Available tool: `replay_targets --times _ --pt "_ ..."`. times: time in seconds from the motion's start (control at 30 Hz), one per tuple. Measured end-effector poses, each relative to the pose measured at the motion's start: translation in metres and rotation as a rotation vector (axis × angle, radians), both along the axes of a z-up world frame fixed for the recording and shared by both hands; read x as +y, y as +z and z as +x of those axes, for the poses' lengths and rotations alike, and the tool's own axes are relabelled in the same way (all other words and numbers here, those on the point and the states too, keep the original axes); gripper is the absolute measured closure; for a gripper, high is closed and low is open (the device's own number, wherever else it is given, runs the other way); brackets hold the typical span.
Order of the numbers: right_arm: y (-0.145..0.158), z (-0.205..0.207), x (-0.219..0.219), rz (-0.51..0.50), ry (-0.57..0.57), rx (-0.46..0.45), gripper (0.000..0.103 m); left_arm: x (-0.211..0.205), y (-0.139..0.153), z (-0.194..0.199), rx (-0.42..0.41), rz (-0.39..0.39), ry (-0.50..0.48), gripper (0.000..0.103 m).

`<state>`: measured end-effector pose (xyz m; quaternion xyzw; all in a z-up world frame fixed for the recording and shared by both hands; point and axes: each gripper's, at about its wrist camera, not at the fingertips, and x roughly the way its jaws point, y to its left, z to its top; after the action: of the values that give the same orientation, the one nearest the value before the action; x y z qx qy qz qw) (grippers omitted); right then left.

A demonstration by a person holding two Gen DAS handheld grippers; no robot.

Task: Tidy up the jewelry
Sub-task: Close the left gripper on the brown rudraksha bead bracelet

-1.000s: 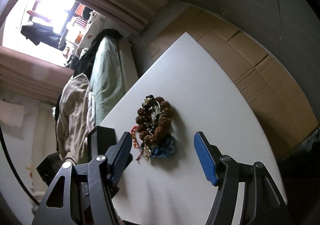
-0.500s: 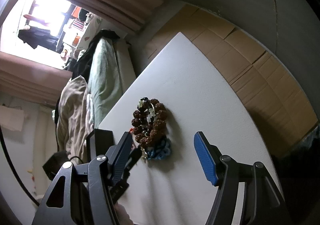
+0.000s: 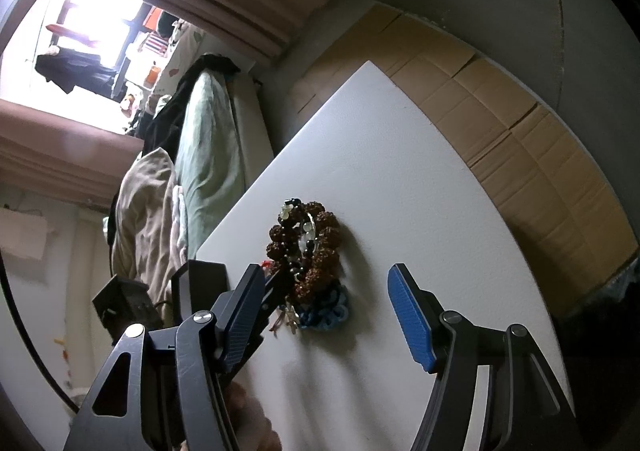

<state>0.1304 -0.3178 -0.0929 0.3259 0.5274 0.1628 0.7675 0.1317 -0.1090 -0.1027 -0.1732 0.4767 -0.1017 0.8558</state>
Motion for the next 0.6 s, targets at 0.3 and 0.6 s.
replay_targets --times 0.3,0.6 --pt "-0.002 0.001 0.006 -0.012 0.017 0.006 0.037 0.008 -0.009 0.002 0.037 -0.012 0.016 0.084" --pt "-0.001 0.001 0.007 -0.026 0.010 0.001 0.037 0.027 0.030 -0.024 -0.037 -0.111 0.003 0.084"
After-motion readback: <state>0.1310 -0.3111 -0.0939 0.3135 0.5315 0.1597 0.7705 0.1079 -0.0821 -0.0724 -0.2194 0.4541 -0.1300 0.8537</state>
